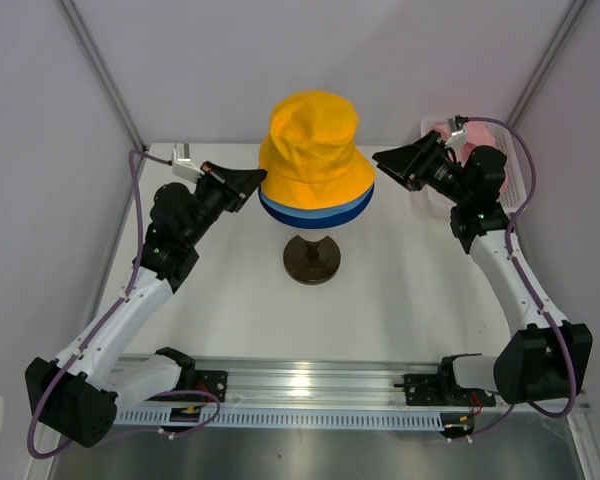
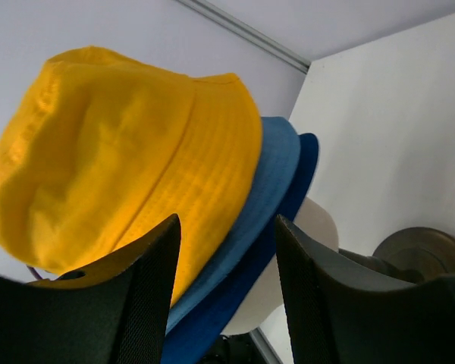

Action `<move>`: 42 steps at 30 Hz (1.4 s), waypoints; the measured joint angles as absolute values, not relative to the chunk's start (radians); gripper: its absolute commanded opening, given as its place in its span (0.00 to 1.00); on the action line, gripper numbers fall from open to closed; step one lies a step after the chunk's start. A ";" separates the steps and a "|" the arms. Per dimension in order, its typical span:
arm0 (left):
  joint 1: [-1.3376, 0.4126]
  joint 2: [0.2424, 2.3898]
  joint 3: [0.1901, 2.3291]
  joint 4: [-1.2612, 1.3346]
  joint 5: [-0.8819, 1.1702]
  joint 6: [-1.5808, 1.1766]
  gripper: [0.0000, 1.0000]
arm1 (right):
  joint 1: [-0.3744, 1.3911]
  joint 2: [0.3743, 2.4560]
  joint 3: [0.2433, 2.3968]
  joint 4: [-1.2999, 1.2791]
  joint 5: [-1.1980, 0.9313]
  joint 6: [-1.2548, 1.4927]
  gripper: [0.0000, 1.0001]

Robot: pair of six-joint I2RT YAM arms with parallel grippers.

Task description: Stack the hats

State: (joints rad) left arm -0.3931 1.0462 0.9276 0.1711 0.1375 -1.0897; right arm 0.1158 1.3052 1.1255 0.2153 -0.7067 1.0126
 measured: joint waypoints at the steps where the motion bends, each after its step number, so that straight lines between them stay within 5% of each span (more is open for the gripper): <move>1: -0.395 1.046 0.927 0.171 0.134 -1.090 0.01 | 0.117 1.297 1.126 0.218 -0.704 1.014 0.56; 17: -0.426 1.034 0.913 0.181 0.110 -1.089 0.01 | 0.175 1.256 1.126 0.231 -0.688 1.047 0.51; 32: -0.437 1.034 0.912 0.186 0.101 -1.074 0.01 | 0.194 1.217 1.126 0.130 -0.669 1.015 0.63; 37: -0.438 1.034 0.912 0.186 0.099 -1.072 0.01 | 0.194 1.198 1.126 0.115 -0.662 0.999 0.50; 42: -0.438 1.034 0.910 0.188 0.097 -1.071 0.01 | 0.196 1.199 1.124 0.114 -0.661 0.995 0.21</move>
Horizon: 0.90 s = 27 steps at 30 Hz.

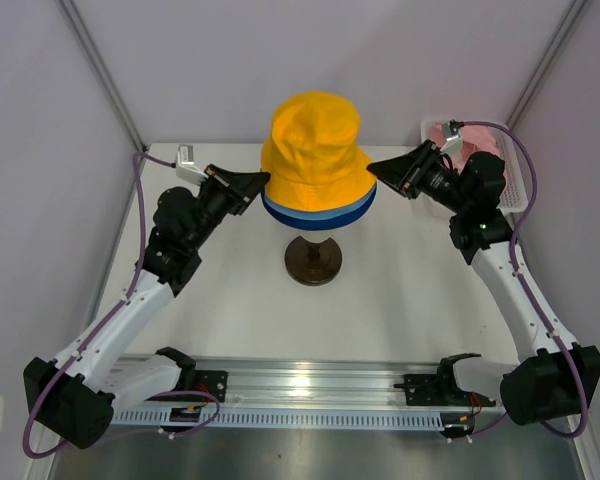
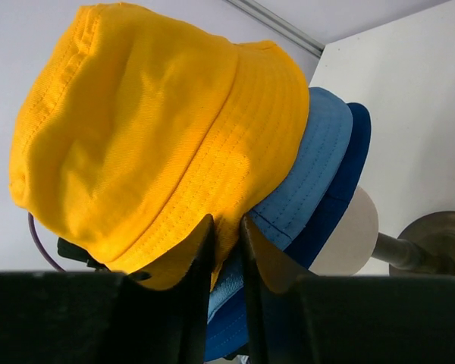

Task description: Stack the hats

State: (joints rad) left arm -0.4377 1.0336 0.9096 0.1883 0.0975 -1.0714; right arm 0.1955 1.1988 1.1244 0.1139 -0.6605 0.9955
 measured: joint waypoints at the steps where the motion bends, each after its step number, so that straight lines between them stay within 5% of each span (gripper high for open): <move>1: -0.438 1.034 0.909 0.189 0.096 -1.071 0.01 | 0.196 1.199 1.124 0.114 -0.661 0.996 0.15; 2: -0.438 1.034 0.908 0.190 0.096 -1.071 0.01 | 0.197 1.199 1.123 0.114 -0.659 0.997 0.00; 25: -0.455 0.917 0.805 0.197 0.056 -0.992 0.01 | 0.245 1.136 1.011 0.133 -0.567 0.892 0.00; 27: -0.456 0.920 0.807 0.198 0.059 -0.976 0.04 | 0.246 1.134 1.013 0.128 -0.564 0.877 0.07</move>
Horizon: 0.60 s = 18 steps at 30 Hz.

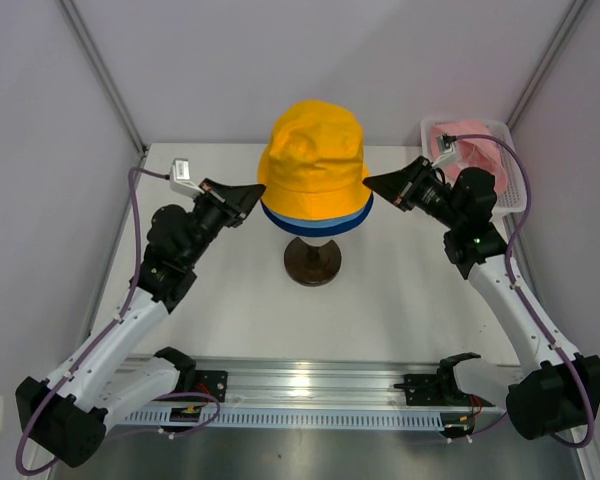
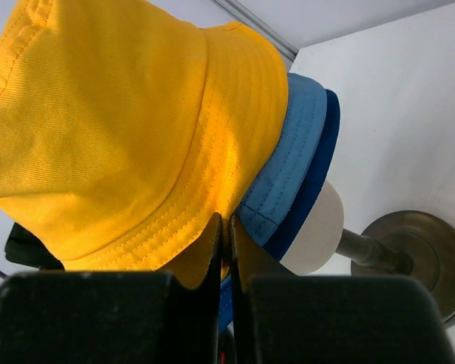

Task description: Stack the hats

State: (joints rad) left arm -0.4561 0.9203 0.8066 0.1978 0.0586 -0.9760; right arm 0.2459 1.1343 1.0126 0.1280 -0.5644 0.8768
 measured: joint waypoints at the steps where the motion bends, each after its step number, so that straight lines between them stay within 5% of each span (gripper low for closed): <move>1: -0.456 0.922 0.809 0.197 0.060 -0.966 0.07 | 0.246 1.135 1.017 0.121 -0.564 0.870 0.14; 4: -0.456 0.923 0.812 0.162 0.063 -0.925 0.31 | 0.244 1.146 1.052 0.055 -0.550 0.823 0.53; 5: -0.456 0.924 0.812 0.142 0.061 -0.915 0.46 | 0.240 1.156 1.071 0.013 -0.542 0.802 0.60; 9: -0.456 0.923 0.844 -0.001 0.048 -0.833 0.73 | 0.167 1.236 1.187 -0.150 -0.539 0.720 0.92; 14: -0.456 0.881 0.945 -0.164 -0.034 -0.726 0.94 | -0.023 1.267 1.275 -0.226 -0.462 0.666 0.99; 18: -0.456 0.772 0.998 -0.217 -0.118 -0.643 0.99 | -0.124 1.308 1.356 -0.245 -0.301 0.569 1.00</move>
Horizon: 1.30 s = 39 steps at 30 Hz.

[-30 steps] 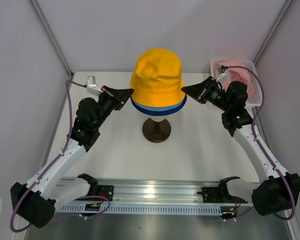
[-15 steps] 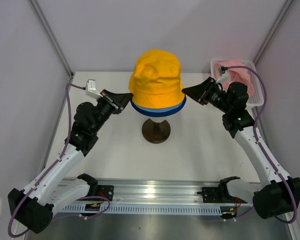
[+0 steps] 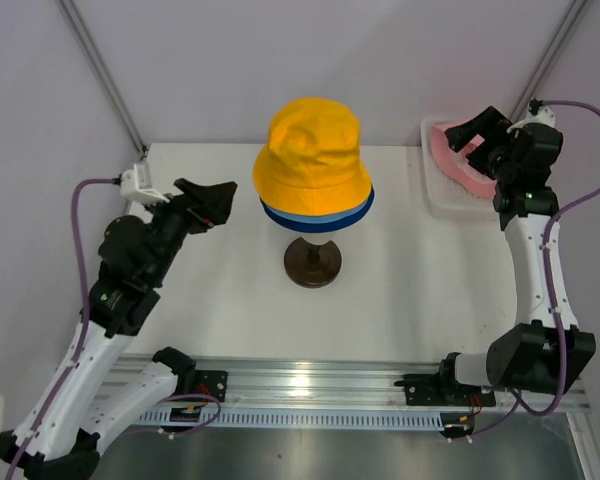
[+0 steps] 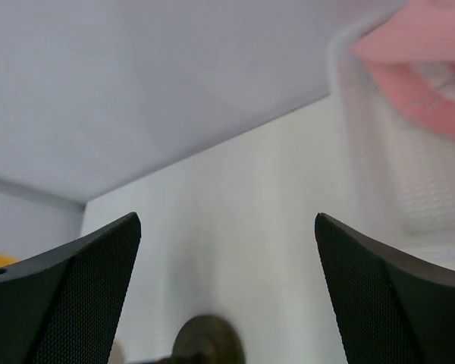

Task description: Stack the hats

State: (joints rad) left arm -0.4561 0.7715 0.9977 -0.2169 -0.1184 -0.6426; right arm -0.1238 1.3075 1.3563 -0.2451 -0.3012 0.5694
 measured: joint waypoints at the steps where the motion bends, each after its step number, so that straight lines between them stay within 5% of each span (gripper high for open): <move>1: -0.456 0.744 1.007 -0.224 -0.143 -0.623 1.00 | -0.134 1.332 1.377 -0.240 -0.263 0.542 0.99; 7: -0.455 0.661 1.033 -0.261 -0.261 -0.537 1.00 | -0.215 1.599 1.503 -0.207 -0.136 0.514 1.00; 12: -0.448 0.675 1.014 -0.303 -0.324 -0.522 1.00 | -0.304 1.797 1.456 -0.089 -0.124 0.764 0.99; 19: -0.424 0.680 0.965 -0.354 -0.410 -0.535 1.00 | -0.281 1.914 1.338 0.142 -0.009 1.135 1.00; 29: -0.378 0.614 0.889 -0.364 -0.475 -0.568 0.99 | -0.252 2.031 1.379 0.398 0.175 1.319 0.99; 32: -0.365 0.622 0.890 -0.361 -0.477 -0.568 1.00 | -0.252 2.101 1.451 0.409 0.206 1.327 0.79; 33: -0.361 0.629 0.890 -0.360 -0.477 -0.568 0.99 | -0.252 2.123 1.471 0.418 0.212 1.327 0.55; 35: -0.355 0.645 0.890 -0.360 -0.477 -0.568 0.99 | -0.252 2.151 1.490 0.436 0.222 1.319 0.26; 36: -0.353 0.652 0.890 -0.359 -0.476 -0.568 0.99 | -0.252 2.157 1.493 0.441 0.227 1.320 0.01; 39: -0.346 0.665 0.890 -0.357 -0.476 -0.568 1.00 | -0.250 2.164 1.510 0.439 0.233 1.308 0.00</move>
